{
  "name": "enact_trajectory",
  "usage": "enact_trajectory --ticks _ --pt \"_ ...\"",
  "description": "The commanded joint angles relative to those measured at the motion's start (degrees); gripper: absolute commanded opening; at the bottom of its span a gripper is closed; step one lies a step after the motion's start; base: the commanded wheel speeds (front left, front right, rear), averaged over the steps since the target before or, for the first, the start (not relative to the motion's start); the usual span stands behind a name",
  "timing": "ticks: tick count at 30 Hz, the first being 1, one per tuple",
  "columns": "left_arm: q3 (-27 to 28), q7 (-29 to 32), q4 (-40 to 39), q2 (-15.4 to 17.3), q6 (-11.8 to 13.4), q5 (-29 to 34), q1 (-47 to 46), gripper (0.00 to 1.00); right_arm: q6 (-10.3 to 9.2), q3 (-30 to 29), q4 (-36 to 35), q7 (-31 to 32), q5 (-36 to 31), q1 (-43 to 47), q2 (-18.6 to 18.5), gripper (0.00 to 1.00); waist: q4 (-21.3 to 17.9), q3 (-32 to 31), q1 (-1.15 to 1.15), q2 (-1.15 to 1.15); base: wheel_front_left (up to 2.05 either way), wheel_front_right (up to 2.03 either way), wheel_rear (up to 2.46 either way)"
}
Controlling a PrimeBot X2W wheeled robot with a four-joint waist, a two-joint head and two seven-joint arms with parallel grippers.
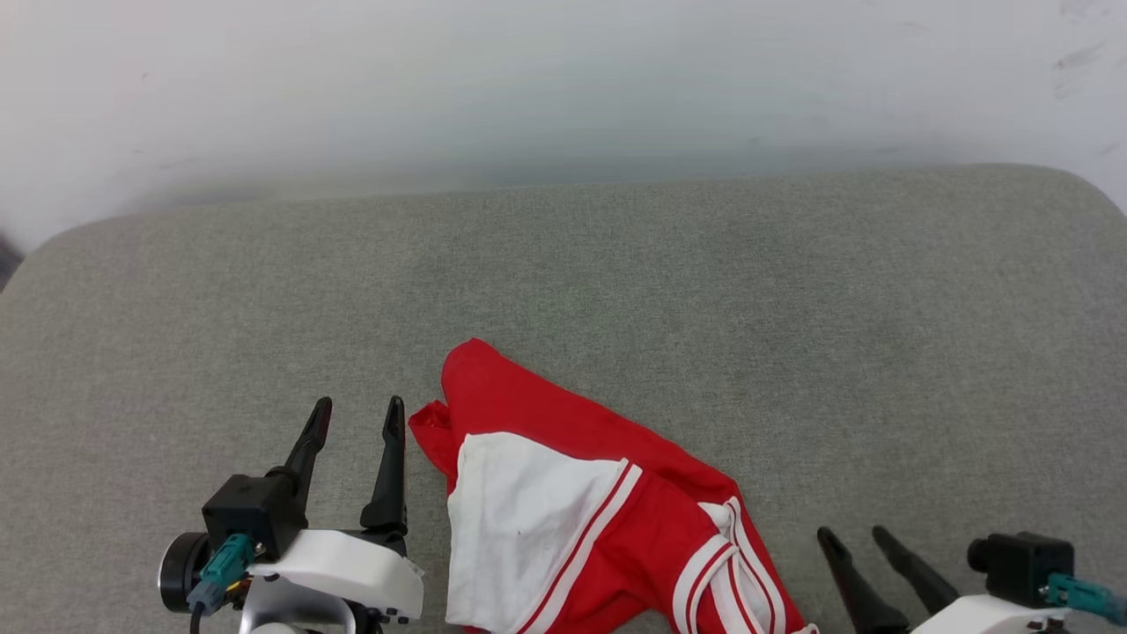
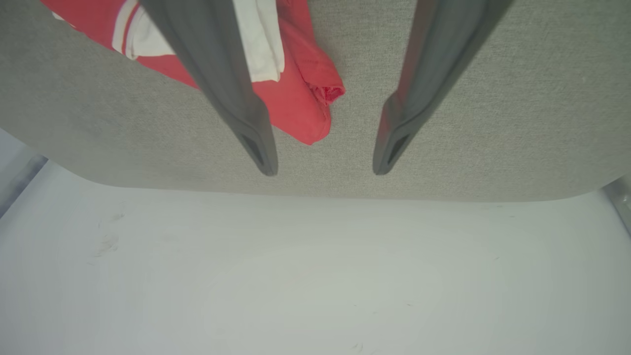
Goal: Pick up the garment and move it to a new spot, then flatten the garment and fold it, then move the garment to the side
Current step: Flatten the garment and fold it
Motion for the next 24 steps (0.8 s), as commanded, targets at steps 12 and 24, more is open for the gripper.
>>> enact_trajectory --ticks 12,24 --pt "-0.3 0.2 -1.2 0.0 0.7 0.5 -1.6 1.00 -0.02 -1.1 6.6 8.4 -0.1 -11.5 -5.7 1.00 0.9 3.1 0.00 0.00 0.00 0.00 0.00" --pt "-0.9 -0.8 -1.5 -1.1 -0.9 1.6 -7.0 1.00 -0.02 16.6 9.5 29.1 2.7 -30.0 -12.9 1.00 5.8 10.8 0.00 0.00 0.00 0.00 0.00"
